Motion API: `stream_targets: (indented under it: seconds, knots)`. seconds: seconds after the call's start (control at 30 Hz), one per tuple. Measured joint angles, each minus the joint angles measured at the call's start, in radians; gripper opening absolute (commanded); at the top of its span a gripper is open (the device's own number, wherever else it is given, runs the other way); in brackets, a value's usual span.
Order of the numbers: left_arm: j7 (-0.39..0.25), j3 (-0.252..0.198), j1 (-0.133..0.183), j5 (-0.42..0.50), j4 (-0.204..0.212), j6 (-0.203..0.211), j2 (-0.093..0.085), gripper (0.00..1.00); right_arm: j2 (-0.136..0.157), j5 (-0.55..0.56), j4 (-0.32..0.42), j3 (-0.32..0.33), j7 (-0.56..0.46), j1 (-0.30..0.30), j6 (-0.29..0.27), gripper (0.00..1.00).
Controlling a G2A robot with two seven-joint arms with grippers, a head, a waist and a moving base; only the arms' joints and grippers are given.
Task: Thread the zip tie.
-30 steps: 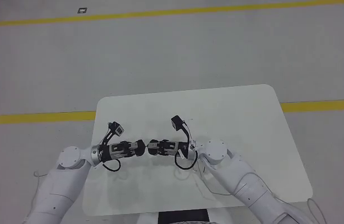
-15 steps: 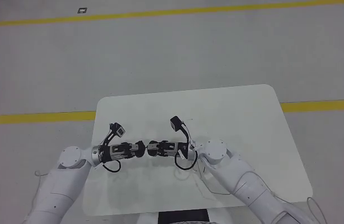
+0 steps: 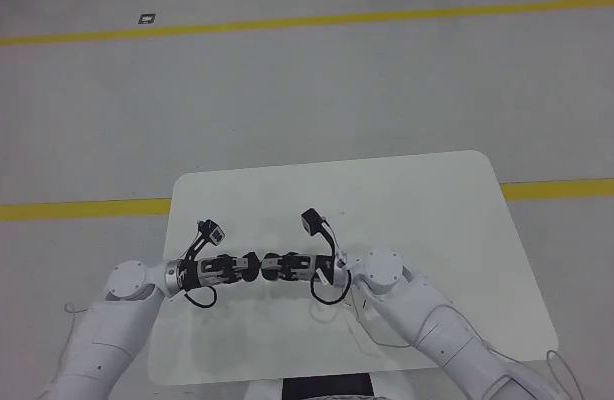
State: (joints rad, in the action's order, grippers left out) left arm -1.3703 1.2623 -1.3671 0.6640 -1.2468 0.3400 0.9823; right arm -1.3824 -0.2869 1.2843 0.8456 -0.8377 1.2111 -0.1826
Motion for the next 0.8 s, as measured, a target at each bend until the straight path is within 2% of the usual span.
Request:
stream_targets:
  seconds: [0.2,0.3,0.63,0.7,0.73,0.77,0.8]
  knots:
    - [0.003,-0.003,0.001,0.002,0.001,0.000,-0.001,0.05,0.000,-0.003,-0.004,-0.005,-0.002,-0.004,-0.003,0.00]
    - [0.004,-0.005,0.002,0.001,0.002,0.000,-0.002,0.00,0.000,-0.004,-0.005,-0.006,-0.002,-0.005,-0.004,0.00]
    - [0.003,-0.010,0.006,0.005,0.005,0.000,-0.003,0.00,0.001,-0.014,-0.008,-0.009,0.002,-0.006,-0.007,0.00]
    - [0.002,-0.009,0.007,0.007,0.005,0.000,-0.004,0.00,0.001,-0.017,-0.009,-0.008,0.003,-0.007,-0.007,0.52]
    - [0.001,-0.008,0.007,0.008,0.005,0.000,-0.004,0.00,0.002,-0.019,-0.009,-0.007,0.005,-0.007,-0.008,0.73]
    - [0.000,-0.006,0.007,0.009,0.005,0.000,-0.004,0.00,0.002,-0.023,-0.010,-0.006,0.008,-0.006,-0.009,0.81]
    - [0.000,-0.004,0.007,0.010,0.004,0.000,-0.005,0.00,0.002,-0.025,-0.010,-0.004,0.010,-0.006,-0.011,1.00]
